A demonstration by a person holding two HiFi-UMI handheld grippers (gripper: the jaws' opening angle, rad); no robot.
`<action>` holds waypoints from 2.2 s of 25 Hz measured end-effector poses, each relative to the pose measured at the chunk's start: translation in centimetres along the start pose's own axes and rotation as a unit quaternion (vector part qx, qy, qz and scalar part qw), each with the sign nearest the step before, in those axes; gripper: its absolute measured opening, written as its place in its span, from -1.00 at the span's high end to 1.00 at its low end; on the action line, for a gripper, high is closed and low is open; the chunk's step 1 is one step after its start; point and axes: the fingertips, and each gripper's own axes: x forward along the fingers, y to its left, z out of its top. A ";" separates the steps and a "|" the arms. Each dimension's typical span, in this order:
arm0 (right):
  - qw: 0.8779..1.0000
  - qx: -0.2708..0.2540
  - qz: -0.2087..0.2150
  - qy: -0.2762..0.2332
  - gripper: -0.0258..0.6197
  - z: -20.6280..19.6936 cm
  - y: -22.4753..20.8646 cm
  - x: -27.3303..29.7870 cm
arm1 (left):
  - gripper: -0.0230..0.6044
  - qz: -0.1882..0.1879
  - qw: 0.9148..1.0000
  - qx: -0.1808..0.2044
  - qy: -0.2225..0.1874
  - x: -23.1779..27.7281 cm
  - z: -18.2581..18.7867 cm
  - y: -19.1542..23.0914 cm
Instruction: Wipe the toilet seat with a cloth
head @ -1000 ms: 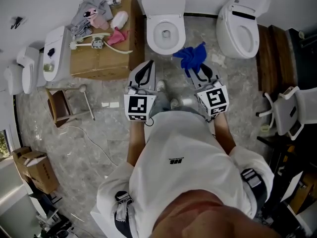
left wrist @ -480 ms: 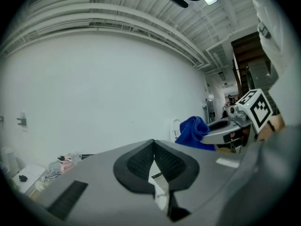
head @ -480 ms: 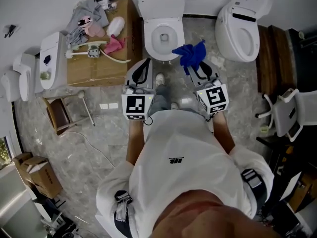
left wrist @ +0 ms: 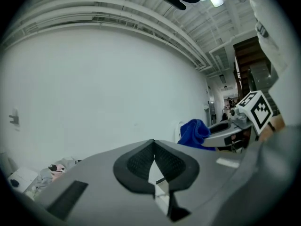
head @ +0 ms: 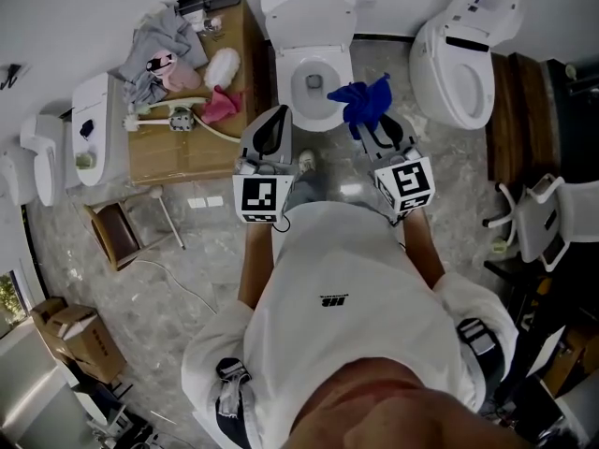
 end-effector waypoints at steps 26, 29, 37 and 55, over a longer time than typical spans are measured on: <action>0.997 0.025 -0.046 0.053 0.63 -3.4 -7.6 21.6 | 0.90 -0.069 0.996 -0.032 0.040 18.5 -8.8 14.4; 0.997 0.025 -0.039 0.068 0.63 -5.3 -7.8 23.5 | 0.90 -0.059 0.996 -0.038 0.047 19.7 -10.9 15.6; 0.995 0.013 -0.006 0.099 0.64 -11.3 -7.6 28.5 | 0.90 -0.017 0.995 -0.068 0.071 21.8 -18.2 17.8; 0.977 0.014 0.130 0.168 0.64 -27.7 -7.6 38.0 | 0.90 0.101 0.975 -0.124 0.152 24.2 -35.6 18.6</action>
